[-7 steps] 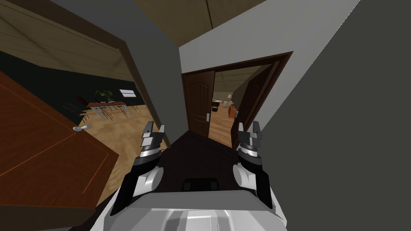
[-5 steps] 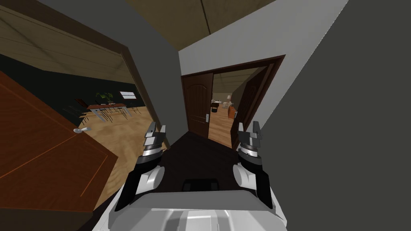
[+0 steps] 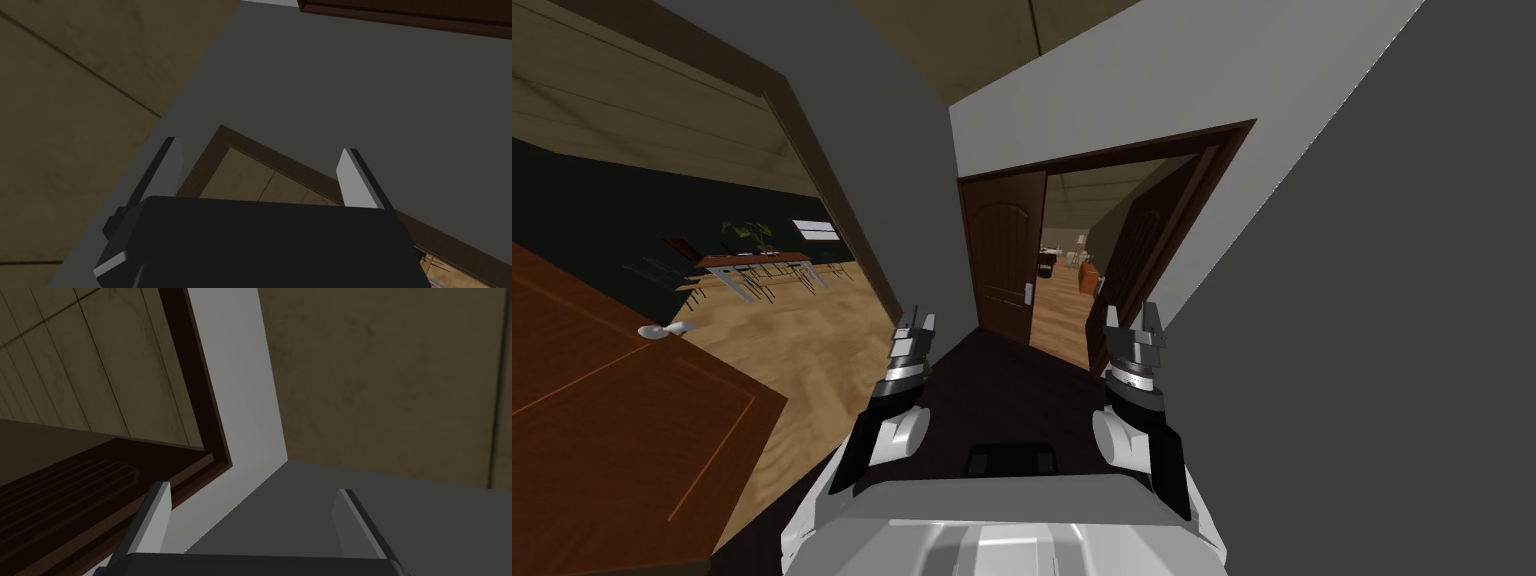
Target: Push the door open
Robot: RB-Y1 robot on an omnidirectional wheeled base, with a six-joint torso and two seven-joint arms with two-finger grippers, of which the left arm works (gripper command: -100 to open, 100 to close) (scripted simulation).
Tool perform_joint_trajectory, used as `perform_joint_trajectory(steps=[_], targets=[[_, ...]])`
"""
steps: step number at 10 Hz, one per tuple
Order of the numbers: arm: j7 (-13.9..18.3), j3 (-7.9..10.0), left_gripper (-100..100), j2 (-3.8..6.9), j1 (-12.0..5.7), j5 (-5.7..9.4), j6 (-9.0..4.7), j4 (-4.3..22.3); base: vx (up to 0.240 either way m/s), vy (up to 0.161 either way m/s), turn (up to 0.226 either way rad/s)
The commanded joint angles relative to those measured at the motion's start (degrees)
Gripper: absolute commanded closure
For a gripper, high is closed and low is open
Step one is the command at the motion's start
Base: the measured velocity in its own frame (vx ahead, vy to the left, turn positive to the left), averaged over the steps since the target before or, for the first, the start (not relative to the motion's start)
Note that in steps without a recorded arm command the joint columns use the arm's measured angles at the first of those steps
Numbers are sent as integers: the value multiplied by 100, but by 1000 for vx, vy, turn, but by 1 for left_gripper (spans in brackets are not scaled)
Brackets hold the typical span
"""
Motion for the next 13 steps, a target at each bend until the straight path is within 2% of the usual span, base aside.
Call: perform_joint_trajectory(steps=[1, 5, 10, 11, 12, 13], targets=[[15, -33, -100, 22, -101, -10, -6, 187, 66, -10, -33], [80, -83, -100, 102, -458, -15, 7, 782, 80, -3, -41], [178, -158, -100, 188, -989, -24, 26, 1664, 96, 6, -49], [199, -174, -100, 203, -1103, -26, 31, 1816, 91, 12, -54], [199, -174, -100, 203, -1103, -26, 31, 1855, 62, 10, -18], [220, -190, -100, 217, -1218, -28, 35, 2004, 59, 4, -33]])
